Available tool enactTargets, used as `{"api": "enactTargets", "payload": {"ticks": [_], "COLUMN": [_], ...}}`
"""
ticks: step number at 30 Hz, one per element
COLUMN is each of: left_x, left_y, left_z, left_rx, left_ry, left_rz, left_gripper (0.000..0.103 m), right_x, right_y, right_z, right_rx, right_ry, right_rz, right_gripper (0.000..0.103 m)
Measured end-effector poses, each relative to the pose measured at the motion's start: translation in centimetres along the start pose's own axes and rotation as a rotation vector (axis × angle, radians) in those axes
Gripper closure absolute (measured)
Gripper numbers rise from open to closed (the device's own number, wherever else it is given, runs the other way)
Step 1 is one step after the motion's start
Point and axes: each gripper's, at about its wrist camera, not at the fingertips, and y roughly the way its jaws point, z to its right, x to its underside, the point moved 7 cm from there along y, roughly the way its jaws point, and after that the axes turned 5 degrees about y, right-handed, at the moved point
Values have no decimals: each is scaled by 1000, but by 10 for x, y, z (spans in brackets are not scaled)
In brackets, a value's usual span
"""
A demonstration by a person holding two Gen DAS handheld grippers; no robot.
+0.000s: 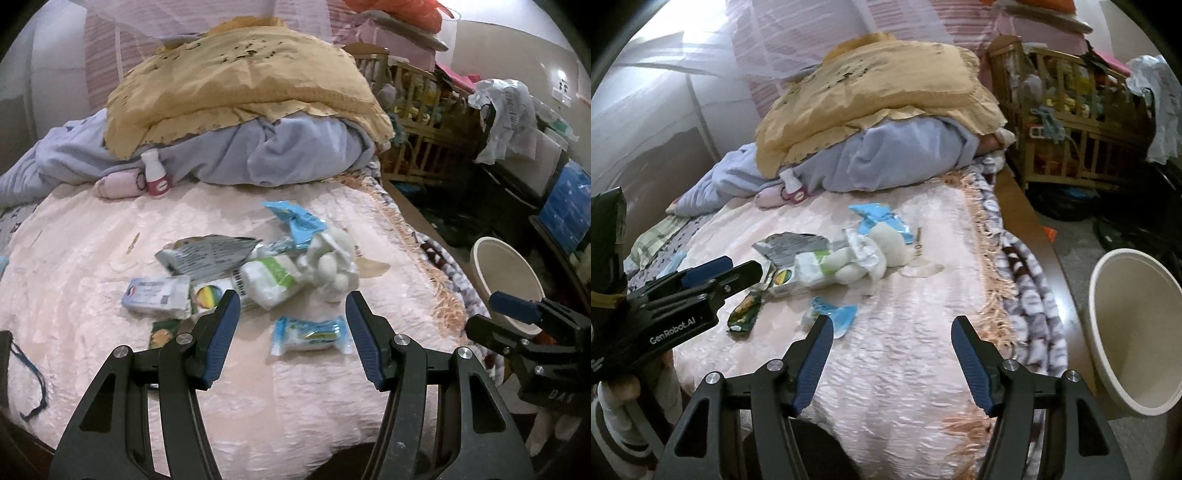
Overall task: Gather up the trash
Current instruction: 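Move both open tools back over the remaining trash on the bed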
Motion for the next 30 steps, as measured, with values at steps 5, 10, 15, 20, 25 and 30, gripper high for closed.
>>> {"api": "enactTargets", "payload": {"ticks": [5, 10, 15, 20, 25, 30], "left_x": [13, 32, 66, 90, 94, 86], "left_y": [-5, -10, -15, -7, 6, 29], "left_z": [-35, -72, -109, -129, -136, -131], "left_rx": [-24, -56, -80, -57, -34, -24], "left_ry": [-55, -111, -162, -200, -217, -185], "left_rz": [-20, -50, -88, -140, -161, -181], "left_gripper": [45, 45, 45, 45, 45, 45], "right_x": [1, 5, 11, 23, 28, 28], "right_y": [4, 15, 32, 54, 81, 110], "right_z": [-11, -17, -32, -53, -70, -83], "right_rx": [-10, -26, -54, -99, -119, -130], "right_ry": [-27, -35, -68, -160, -245, -359], "right_rz": [-12, -39, -75, -133, -176, -211], "right_gripper": [35, 34, 34, 34, 34, 34]}}
